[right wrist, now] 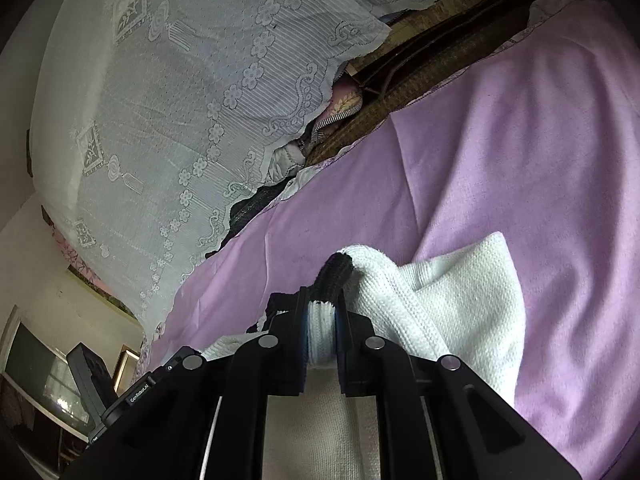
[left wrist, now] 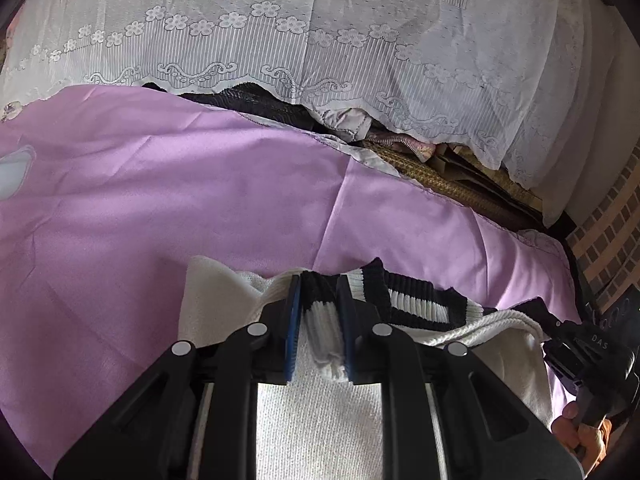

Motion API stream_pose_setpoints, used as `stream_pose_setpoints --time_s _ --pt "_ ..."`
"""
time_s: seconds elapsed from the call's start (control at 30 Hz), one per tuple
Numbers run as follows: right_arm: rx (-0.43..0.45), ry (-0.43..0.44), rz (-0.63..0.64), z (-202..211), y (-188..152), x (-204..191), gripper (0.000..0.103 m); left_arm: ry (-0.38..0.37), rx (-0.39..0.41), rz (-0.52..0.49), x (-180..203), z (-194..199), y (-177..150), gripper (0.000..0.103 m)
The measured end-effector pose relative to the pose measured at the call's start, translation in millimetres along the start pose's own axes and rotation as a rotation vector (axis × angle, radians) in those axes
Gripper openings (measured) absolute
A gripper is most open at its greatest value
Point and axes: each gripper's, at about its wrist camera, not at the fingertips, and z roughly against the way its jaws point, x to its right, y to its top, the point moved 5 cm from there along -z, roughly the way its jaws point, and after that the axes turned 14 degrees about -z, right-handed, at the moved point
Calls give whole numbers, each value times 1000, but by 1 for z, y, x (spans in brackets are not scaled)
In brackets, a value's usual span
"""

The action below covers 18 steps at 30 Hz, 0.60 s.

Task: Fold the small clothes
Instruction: 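Lift the hem with both tools and fold it over toward the collar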

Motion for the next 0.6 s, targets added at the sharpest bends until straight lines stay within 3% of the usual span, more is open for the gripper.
stream_pose_setpoints --time_s 0.17,0.2,0.23,0.27,0.3,0.33,0.6 --pt "-2 -33 -2 -19 4 8 14 44 -47 5 -8 -25 -2 19" --pt "4 -43 -6 -21 5 11 18 45 -63 16 -11 -30 -5 26" --pt "22 -61 -11 -21 7 16 34 53 -71 28 -15 -32 -7 38" --pt "26 -49 -20 -20 8 19 43 69 -72 40 -18 -32 -8 44" --pt "23 -34 -36 -19 9 21 43 80 -69 53 -22 -30 -9 53" --pt "26 -20 -50 -16 10 22 43 81 -63 67 -24 -27 -9 56" --pt "139 22 -28 17 18 13 46 83 -14 83 -33 -3 -7 56"
